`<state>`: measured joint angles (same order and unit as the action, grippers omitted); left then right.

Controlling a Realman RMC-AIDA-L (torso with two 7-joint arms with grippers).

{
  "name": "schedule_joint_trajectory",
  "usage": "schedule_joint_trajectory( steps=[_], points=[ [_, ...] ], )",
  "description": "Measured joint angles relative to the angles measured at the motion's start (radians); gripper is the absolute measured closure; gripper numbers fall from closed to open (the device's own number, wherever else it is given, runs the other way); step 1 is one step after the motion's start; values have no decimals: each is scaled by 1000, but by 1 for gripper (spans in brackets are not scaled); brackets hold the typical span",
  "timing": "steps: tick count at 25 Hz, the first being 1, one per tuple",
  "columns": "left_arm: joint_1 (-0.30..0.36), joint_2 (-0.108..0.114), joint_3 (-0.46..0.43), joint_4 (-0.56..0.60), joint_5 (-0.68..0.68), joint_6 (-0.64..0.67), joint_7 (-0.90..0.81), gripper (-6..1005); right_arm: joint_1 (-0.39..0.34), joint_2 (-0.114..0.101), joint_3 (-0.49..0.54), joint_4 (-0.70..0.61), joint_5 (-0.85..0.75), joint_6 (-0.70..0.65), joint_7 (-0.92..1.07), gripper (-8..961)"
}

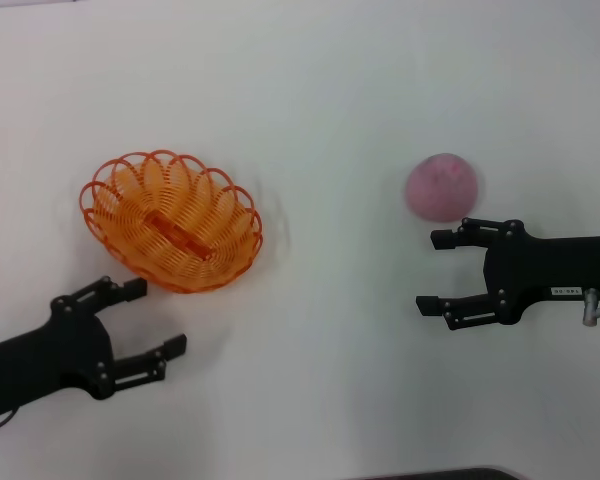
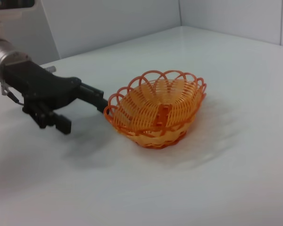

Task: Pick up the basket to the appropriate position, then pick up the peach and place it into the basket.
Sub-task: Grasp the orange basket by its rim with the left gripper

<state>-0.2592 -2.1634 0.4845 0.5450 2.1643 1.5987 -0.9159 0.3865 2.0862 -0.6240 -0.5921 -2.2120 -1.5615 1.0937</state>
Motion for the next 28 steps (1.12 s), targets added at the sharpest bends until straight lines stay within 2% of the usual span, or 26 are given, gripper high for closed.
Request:
schedule_joint_trajectory(
  steps=[4,8,13,14,18,23,28],
  points=[
    [-1,4,-50,23,0,32,-90,124,1,0,1,0,0,0,1,7],
    [-7,6,-58,98,0,38,-309,125,4,0,1,0,0,0,3,7],
    [-38,33,-59,169,8,35,-643,127,11,0,2,0,0,0,3,7],
    [-38,33,-59,169,8,35,-643,128,12,0,2,0,0,0,4,7],
    [-71,56,-62,173,10,30,-847,132,14,0,2,-1,-1,0,5,7],
    [-105,72,-61,205,22,4,-1096,138,14,0,0,-2,-2,0,7,7],
    [-125,78,-58,246,35,-28,-1211,140,18,0,1,-2,-3,0,11,7]
  ],
)
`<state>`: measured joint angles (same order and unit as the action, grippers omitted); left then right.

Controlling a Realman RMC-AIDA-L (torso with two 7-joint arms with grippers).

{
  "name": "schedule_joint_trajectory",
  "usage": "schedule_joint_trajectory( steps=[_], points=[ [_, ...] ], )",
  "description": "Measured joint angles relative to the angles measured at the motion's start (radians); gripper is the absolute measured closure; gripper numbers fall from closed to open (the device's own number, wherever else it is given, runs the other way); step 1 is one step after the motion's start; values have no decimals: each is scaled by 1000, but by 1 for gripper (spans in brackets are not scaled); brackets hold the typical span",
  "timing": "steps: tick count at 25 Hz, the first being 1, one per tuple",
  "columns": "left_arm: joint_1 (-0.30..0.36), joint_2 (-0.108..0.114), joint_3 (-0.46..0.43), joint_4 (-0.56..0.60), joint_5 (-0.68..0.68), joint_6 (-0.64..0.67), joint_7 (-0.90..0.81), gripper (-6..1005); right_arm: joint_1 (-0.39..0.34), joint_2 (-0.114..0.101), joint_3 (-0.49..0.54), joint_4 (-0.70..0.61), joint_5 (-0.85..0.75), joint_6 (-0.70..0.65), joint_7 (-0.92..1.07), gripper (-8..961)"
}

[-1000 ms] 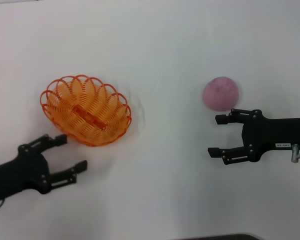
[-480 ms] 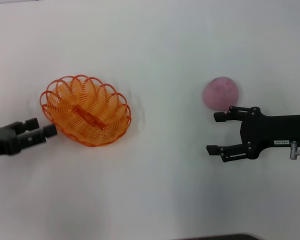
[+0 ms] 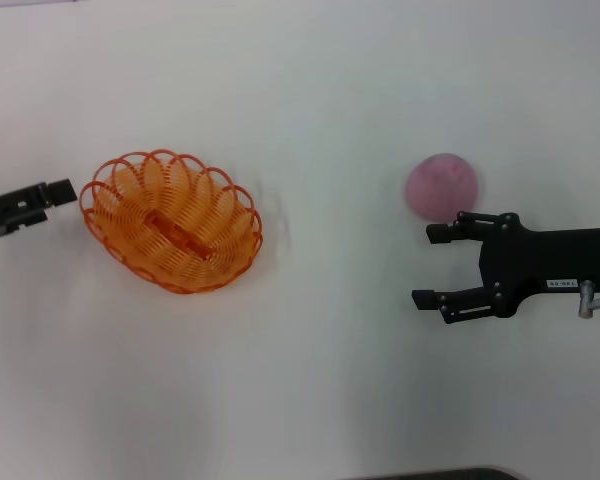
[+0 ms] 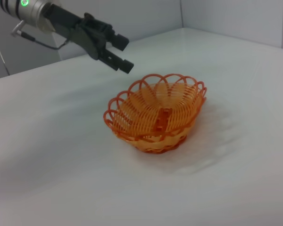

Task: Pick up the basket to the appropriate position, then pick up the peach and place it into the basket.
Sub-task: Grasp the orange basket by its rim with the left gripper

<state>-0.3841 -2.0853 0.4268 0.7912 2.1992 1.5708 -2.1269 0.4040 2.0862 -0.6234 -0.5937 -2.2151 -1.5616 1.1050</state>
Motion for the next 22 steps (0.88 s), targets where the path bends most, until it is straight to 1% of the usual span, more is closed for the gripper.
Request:
schedule_joint_trajectory(
  steps=[5,8,9,10,11,13,16,18,22],
  points=[
    [-17,0,36,45,4,-36,-13,141,3,0,-2,0,-2,4,4,7],
    [-28,1,81,76,4,-58,-13,141,5,0,-5,0,-2,8,5,7],
    [-32,-2,118,104,6,-69,-14,141,5,0,-6,0,-2,9,5,7],
    [-32,-2,118,104,6,-69,-14,142,5,0,-6,0,-2,9,5,7],
    [-34,-6,146,127,11,-78,-14,142,5,0,-6,0,-2,9,5,7],
    [-35,-15,199,179,34,-99,-13,142,5,0,-6,0,-2,8,5,7],
    [-44,-27,245,240,83,-128,-15,142,6,0,-7,0,-2,5,7,7],
    [-64,-29,253,259,125,-137,-28,143,6,0,-7,0,-2,4,8,7],
    [-107,-24,266,267,193,-139,-47,143,6,0,-8,0,-2,3,9,7]
  ],
)
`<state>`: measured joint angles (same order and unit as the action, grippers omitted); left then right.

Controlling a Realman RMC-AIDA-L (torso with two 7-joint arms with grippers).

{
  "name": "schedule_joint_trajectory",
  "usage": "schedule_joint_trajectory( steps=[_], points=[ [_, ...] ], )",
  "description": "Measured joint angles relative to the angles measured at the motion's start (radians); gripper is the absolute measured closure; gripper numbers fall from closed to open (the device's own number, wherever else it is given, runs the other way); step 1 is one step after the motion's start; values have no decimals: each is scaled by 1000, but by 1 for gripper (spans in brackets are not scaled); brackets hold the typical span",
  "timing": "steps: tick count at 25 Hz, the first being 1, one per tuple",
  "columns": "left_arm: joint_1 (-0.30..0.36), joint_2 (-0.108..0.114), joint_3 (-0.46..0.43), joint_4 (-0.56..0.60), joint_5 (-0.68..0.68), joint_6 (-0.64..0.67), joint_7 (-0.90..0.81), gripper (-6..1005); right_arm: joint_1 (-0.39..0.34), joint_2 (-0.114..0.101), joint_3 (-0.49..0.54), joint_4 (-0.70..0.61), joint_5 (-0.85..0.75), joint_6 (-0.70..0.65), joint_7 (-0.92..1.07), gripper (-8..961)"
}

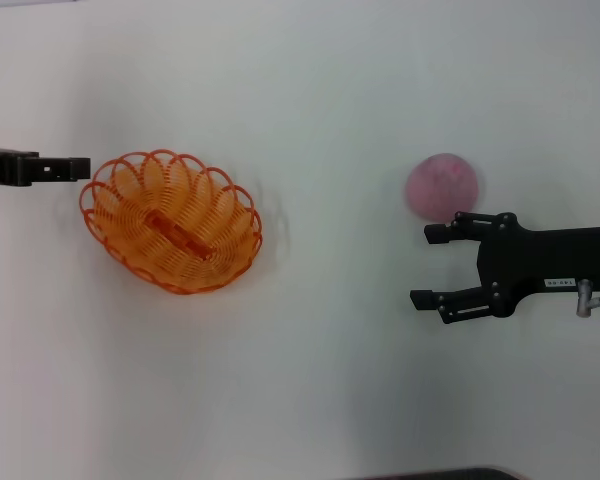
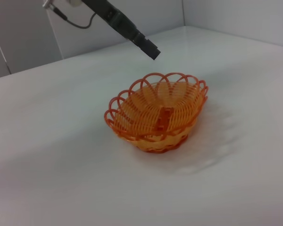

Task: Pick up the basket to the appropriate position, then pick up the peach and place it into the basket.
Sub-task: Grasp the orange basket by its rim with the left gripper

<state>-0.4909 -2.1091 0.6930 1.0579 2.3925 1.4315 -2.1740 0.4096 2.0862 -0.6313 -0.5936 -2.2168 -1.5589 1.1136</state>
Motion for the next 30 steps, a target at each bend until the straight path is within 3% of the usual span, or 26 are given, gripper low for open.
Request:
schedule_joint_trajectory(
  steps=[12,20,30],
  points=[
    [-187,3,195,2,307,-19,-95,145,0,-1,-1,0,0,-2,0,6],
    [-278,-2,239,-56,403,-2,-132,164,2,-2,-1,-1,0,-3,0,6],
    [-294,-7,249,-65,432,-12,-138,188,4,0,-4,-3,0,-4,0,6]
  ],
)
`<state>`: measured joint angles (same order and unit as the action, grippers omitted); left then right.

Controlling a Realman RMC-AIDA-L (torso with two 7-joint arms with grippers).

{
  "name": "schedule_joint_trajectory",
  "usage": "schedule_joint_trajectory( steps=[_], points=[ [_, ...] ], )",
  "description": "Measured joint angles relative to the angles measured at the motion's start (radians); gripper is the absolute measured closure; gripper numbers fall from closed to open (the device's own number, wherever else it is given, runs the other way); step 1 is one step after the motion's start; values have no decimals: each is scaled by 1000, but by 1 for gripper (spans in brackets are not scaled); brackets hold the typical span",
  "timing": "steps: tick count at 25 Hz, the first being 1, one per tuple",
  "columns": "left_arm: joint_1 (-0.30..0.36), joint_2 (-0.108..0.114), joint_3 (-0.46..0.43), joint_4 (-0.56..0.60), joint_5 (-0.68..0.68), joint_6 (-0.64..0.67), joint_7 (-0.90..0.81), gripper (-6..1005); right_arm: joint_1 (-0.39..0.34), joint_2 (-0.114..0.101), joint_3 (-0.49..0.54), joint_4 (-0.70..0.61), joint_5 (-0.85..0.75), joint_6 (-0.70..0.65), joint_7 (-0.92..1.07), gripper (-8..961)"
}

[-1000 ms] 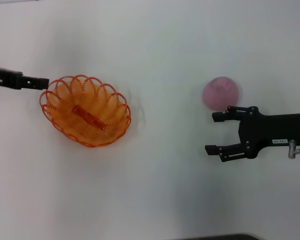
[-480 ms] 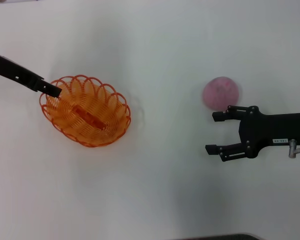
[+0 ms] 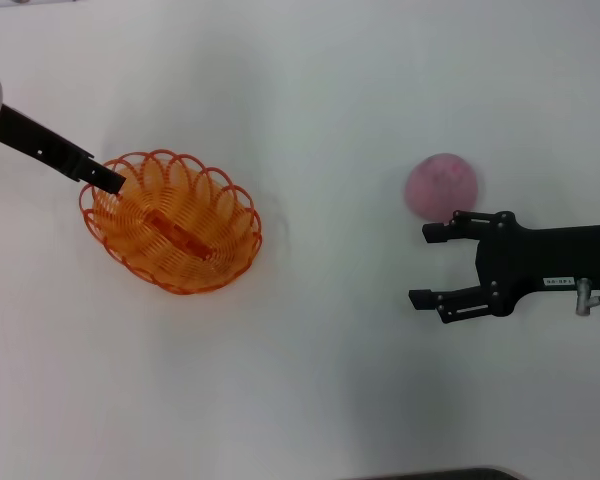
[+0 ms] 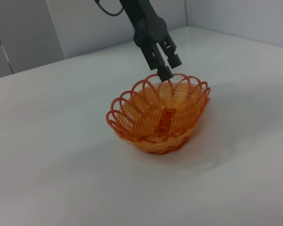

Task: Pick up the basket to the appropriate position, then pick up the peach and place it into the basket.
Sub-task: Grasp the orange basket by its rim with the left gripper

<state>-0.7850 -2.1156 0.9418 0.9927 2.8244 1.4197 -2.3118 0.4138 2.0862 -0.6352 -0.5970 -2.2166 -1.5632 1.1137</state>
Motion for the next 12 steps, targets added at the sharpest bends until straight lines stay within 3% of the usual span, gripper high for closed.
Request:
schedule_joint_trajectory(
  steps=[12],
  points=[
    [-3,-7,14,-75,3,-47,7,190,3,-2,0,0,0,0,0,6]
  ],
)
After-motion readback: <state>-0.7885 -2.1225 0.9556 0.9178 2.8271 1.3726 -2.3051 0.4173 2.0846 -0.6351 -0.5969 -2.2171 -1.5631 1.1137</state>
